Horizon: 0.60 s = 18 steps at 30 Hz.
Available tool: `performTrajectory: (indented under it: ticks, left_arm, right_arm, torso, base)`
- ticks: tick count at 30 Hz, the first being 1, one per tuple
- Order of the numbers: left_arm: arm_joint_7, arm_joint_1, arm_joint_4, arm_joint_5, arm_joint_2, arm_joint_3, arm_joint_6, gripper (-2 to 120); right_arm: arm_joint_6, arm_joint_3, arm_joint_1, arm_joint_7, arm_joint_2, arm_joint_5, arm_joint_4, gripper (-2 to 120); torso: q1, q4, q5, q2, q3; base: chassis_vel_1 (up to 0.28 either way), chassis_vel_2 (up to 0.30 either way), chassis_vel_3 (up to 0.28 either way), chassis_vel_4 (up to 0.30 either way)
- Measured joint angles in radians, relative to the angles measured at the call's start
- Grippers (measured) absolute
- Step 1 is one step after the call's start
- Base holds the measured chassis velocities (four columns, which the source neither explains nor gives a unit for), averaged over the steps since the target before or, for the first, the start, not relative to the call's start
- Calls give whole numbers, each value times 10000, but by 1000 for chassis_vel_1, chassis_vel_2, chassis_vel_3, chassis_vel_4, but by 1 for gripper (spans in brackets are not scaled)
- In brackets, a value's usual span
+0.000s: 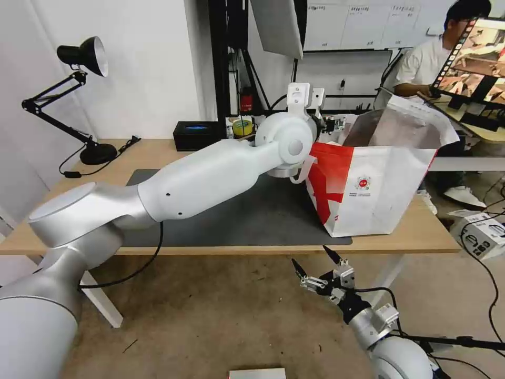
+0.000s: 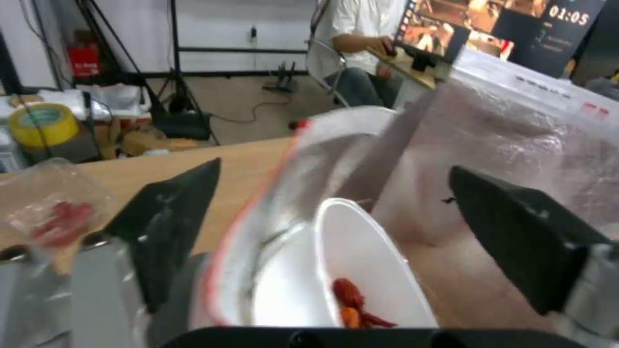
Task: Pick up the trash from the table and place it into the takeout bag.
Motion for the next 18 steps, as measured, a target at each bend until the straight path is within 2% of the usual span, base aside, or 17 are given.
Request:
performTrajectory:
  ticks: [4, 5, 8, 9, 12, 13, 15, 16, 18]
  left_arm:
    - [197, 372, -1149, 96, 1214, -143, -573, 100]
    - [197, 372, -1149, 96, 1214, -143, -573, 100]
    - [744, 826, -1912, 429, 2432, -240, -1236, 100]
    - [744, 826, -1912, 429, 2432, -240, -1236, 100]
    - [1312, 1908, -2784, 796, 3893, -801, -1781, 100]
    - [1312, 1908, -2784, 796, 3893, -801, -1781, 100]
    - [2083, 3114, -3395, 1013, 4947, -1570, -2100, 100]
    - [2083, 3114, -3395, 1013, 4947, -1570, -2100, 100]
    - [3025, 4991, -3936, 1499, 6026, -3124, -2505, 100]
  right_arm:
    - [0, 0, 0, 0, 0, 0, 0, 100]
    - [0, 0, 0, 0, 0, 0, 0, 100]
    - [0, 1, 1, 0, 0, 0, 0, 100]
    - [0, 1, 1, 0, 0, 0, 0, 100]
    - [0, 0, 1, 0, 0, 0, 0, 100]
    - [0, 0, 1, 0, 0, 0, 0, 100]
    - [0, 0, 1, 0, 0, 0, 0, 100]
    - [0, 0, 1, 0, 0, 0, 0, 100]
    - [0, 0, 1, -1, 0, 0, 0, 100]
  torso:
    - [-1, 6, -3, -1, 0]
    - [-1, 6, -3, -1, 0]
    - [0, 0, -2, -2, 0]
    - [0, 0, -2, -2, 0]
    - [0, 5, -5, -1, 0]
    - [0, 5, -5, -1, 0]
    - [0, 4, -7, -1, 0]
    - [0, 4, -7, -1, 0]
    - [0, 5, -7, -1, 0]
  base:
    - [0, 0, 0, 0]
    - [0, 0, 0, 0]
    - [0, 0, 0, 0]
    - [0, 0, 0, 0]
    - [0, 0, 0, 0]
    - [0, 0, 0, 0]
    - [0, 0, 0, 0]
    - [0, 0, 0, 0]
    - [0, 0, 0, 0]
